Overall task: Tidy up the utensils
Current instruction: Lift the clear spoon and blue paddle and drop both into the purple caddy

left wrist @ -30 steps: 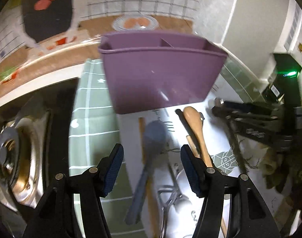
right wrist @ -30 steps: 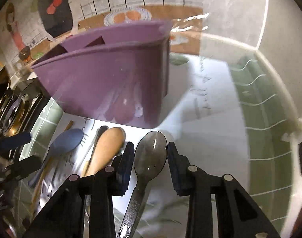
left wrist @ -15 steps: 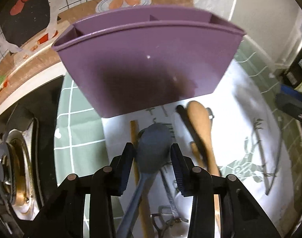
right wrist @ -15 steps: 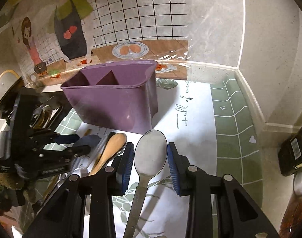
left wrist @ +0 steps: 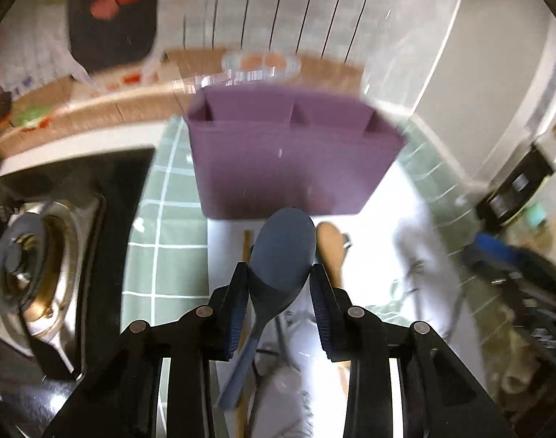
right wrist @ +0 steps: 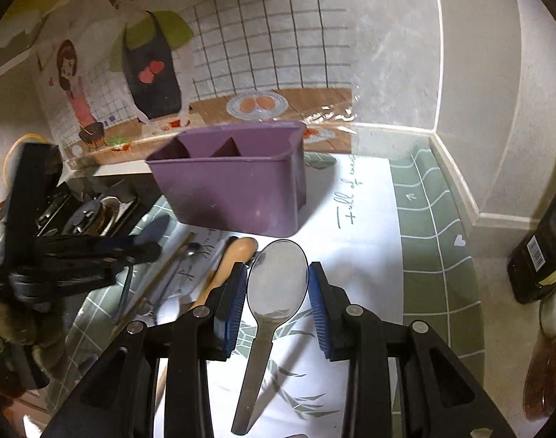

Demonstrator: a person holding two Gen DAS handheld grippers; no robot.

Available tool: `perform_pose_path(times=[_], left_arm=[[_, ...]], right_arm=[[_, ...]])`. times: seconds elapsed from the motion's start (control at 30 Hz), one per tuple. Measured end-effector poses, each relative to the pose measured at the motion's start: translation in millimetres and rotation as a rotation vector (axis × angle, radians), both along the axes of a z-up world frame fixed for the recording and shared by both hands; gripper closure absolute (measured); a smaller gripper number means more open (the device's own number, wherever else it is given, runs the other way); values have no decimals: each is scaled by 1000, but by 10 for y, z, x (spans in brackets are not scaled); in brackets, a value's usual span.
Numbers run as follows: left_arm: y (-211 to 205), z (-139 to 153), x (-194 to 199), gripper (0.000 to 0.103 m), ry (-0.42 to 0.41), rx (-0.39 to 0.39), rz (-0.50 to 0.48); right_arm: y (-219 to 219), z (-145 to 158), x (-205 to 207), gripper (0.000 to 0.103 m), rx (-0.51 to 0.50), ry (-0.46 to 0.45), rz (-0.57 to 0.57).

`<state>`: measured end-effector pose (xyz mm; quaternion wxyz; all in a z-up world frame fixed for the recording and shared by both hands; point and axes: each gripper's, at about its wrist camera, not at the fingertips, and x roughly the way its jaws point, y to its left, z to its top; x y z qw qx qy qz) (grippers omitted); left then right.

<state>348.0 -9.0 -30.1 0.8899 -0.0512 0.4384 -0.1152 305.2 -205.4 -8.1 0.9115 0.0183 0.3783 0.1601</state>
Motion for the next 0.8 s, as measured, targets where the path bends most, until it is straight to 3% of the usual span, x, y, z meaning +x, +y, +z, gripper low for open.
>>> perform_pose_path(times=[0.17, 0.33, 0.43, 0.5, 0.6, 0.8], left_arm=[[57, 627, -273, 73, -169, -101, 9], [152, 1791, -265, 74, -447, -199, -1], [208, 2111, -46, 74, -523, -229, 9], [236, 2118, 163, 74, -532, -246, 20], [299, 1868, 477, 74, -484, -279, 46], [242, 1036, 891, 74, -369, -191, 99]], right_arm=[[45, 283, -79, 72, 30, -85, -10], [95, 1339, -35, 72, 26, -340, -4], [118, 1901, 155, 72, 20, -454, -22], [136, 2046, 339, 72, 33, -464, -9], [188, 1968, 656, 72, 31, -446, -34], [307, 1223, 1178, 72, -14, -354, -86]])
